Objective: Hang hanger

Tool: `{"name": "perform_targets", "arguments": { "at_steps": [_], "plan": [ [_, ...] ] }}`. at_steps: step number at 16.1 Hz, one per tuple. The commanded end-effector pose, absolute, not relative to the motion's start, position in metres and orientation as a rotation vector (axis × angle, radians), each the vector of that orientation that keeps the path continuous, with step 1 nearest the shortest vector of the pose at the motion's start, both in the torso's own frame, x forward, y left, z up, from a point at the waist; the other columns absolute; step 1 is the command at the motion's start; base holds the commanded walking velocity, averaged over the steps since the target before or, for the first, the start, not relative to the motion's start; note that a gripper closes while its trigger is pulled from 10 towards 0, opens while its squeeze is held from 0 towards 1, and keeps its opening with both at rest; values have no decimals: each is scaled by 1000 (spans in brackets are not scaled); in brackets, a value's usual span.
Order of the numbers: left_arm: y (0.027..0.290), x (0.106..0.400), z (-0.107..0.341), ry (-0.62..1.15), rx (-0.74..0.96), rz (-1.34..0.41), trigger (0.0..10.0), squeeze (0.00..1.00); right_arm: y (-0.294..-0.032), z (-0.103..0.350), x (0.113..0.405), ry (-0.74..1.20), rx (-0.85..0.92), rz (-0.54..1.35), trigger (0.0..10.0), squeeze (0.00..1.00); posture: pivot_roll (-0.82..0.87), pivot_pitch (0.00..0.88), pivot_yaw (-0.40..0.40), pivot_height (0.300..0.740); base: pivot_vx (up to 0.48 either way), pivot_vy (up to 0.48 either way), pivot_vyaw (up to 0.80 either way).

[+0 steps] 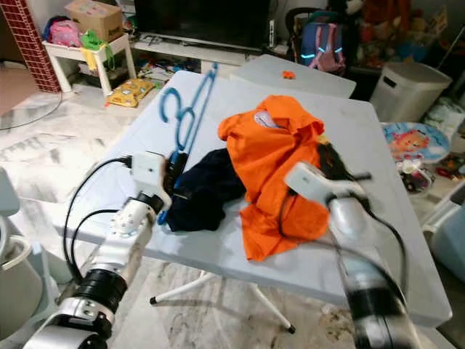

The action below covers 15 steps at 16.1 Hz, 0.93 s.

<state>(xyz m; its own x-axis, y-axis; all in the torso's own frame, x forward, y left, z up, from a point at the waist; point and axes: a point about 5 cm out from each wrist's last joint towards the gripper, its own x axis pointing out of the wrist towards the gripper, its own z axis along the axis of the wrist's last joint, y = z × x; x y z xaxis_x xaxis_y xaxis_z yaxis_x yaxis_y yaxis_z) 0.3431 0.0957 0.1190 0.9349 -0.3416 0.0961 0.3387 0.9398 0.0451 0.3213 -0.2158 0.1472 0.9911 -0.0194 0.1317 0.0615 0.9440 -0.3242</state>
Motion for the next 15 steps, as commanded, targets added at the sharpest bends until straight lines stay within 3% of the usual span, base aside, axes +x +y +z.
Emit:
{"name": "perform_targets", "arguments": {
  "at_steps": [1,6,11,15],
  "plan": [
    [96,337,99,-8,39,-354,10000,0,-219,154,317,-139,-312,-55,10000,1000,104,0,-79,740,0,0,0],
    [97,328,96,-8,98,-378,10000,0,-214,144,270,-92,-208,-38,10000,1000,99,0,-76,740,0,0,0],
    [97,326,94,11,108,-385,10000,0,-203,137,256,-26,-130,-35,10000,1000,94,0,-64,740,-107,0,0],
    [97,325,94,17,113,-389,10000,0,-194,133,255,15,87,-48,10000,1000,95,0,-64,740,-278,0,0]
  ]
}}
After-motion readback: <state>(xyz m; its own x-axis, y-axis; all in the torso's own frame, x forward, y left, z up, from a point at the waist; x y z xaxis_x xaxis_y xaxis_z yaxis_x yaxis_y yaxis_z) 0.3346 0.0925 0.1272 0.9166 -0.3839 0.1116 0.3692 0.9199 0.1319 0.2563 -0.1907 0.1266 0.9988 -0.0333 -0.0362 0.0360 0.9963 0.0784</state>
